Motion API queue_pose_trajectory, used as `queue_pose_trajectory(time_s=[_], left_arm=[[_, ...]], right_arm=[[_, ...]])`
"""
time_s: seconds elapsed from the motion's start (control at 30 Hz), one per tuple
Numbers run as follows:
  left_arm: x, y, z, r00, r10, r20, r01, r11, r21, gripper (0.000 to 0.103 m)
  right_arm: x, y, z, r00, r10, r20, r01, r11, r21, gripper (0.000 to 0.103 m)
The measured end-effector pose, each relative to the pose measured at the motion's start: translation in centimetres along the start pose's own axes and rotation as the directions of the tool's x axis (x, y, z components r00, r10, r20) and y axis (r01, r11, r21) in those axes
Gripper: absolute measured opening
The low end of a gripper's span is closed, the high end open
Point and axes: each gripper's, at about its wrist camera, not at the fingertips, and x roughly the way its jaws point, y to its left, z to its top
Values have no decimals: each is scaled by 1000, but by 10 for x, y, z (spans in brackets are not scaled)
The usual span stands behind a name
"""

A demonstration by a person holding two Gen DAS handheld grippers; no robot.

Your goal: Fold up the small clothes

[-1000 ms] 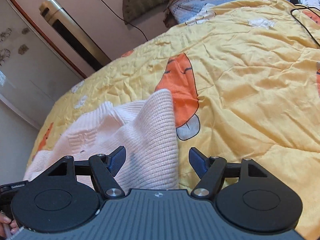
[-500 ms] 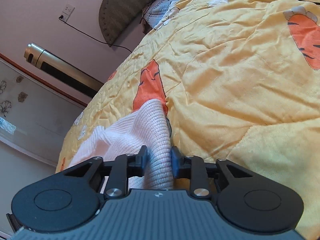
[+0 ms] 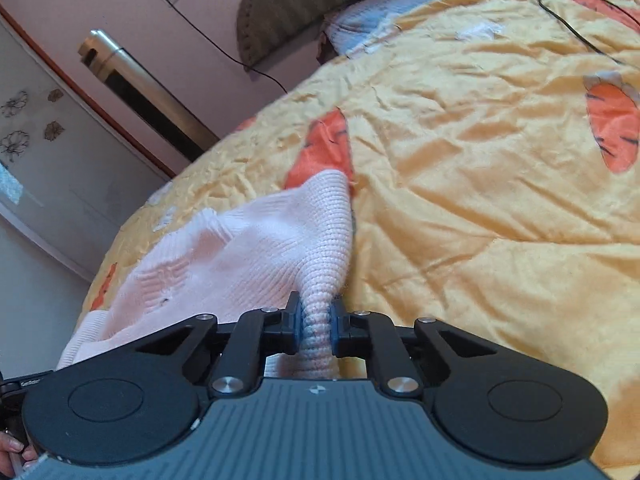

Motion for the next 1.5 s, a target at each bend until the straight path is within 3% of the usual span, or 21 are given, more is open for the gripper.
queue_pose_trajectory(time_s=[0.13, 0.2, 0.33, 0.37, 0.43, 0.47, 0.5, 0.6, 0.67, 0.73, 0.8, 0.87, 0.97, 1.03, 1.1, 1.17, 1.33, 1.37, 1.4, 1.43, 1.5], left_arm=[[-17, -2, -5, 999, -7, 43, 6, 1000, 8, 8], [-36, -1, -7, 995, 18, 94, -20, 1000, 19, 8], [-68, -8, -7, 964, 36, 265, -39, 999, 8, 18], [-68, -14, -6, 963, 10, 270, -15, 1000, 18, 24], [-58, -31, -7, 970, -60, 236, 46, 997, 63, 55], [-50, -43, -11, 973, -73, 220, 53, 994, 96, 57], [-41, -52, -15, 975, -81, 208, 53, 989, 138, 57], [5, -55, -24, 996, 4, 86, -18, 987, 161, 52], [9, -54, -34, 988, 4, 156, -40, 973, 226, 46], [3, -56, -33, 991, 5, 133, -40, 965, 260, 46], [-18, -48, -21, 990, -58, 126, 27, 972, 233, 46], [-49, -35, -4, 968, -121, 218, 72, 972, 222, 46], [-75, -7, 42, 942, -59, 329, 7, 988, 157, 59], [-67, 16, 81, 948, 21, 317, -63, 990, 123, 67], [-42, 32, 113, 973, 105, 207, -135, 982, 134, 67], [-19, 44, 128, 987, 118, 111, -136, 976, 172, 67], [19, 45, 121, 980, 194, 35, -195, 935, 295, 67], [25, 44, 115, 977, 211, 35, -211, 922, 324, 61], [29, 42, 111, 973, 227, 31, -223, 911, 346, 23], [33, 41, 108, 974, 225, 14, -214, 907, 362, 15], [28, 38, 107, 973, 224, 54, -228, 900, 373, 14]], right_arm=[[-4, -10, -1, 998, 63, 11, -64, 992, 108, 23], [-16, -3, 4, 998, 36, 59, -41, 996, 85, 26], [-41, 29, 18, 984, 75, 162, -75, 997, -11, 27], [-41, 40, 21, 983, 107, 152, -102, 994, -38, 34], [-31, 67, 22, 985, 127, 113, -114, 987, -117, 51], [-21, 80, 20, 989, 117, 94, -100, 981, -167, 63], [-12, 90, 16, 992, 94, 82, -75, 974, -213, 64], [22, 112, -5, 999, -23, 43, 36, 939, -341, 58], [44, 109, -21, 993, -115, -16, 99, 915, -391, 53], [45, 101, -36, 995, -95, 22, 95, 900, -426, 52], [41, 98, -40, 996, -81, 32, 87, 896, -436, 52], [37, 99, -37, 997, -79, 22, 81, 905, -418, 53], [30, 99, -32, 999, -44, 28, 51, 938, -344, 66], [34, 94, -38, 999, -15, 31, 25, 940, -340, 74], [38, 96, -50, 998, 2, 69, 26, 918, -396, 79], [40, 101, -61, 996, 14, 88, 27, 892, -451, 91], [47, 110, -66, 996, -1, 90, 46, 865, -500, 100], [46, 108, -66, 996, 10, 90, 36, 870, -492, 99], [45, 106, -64, 996, 27, 89, 19, 879, -477, 99], [43, 103, -63, 995, 42, 89, 4, 887, -462, 99], [42, 99, -62, 994, 62, 90, -16, 896, -443, 100]])
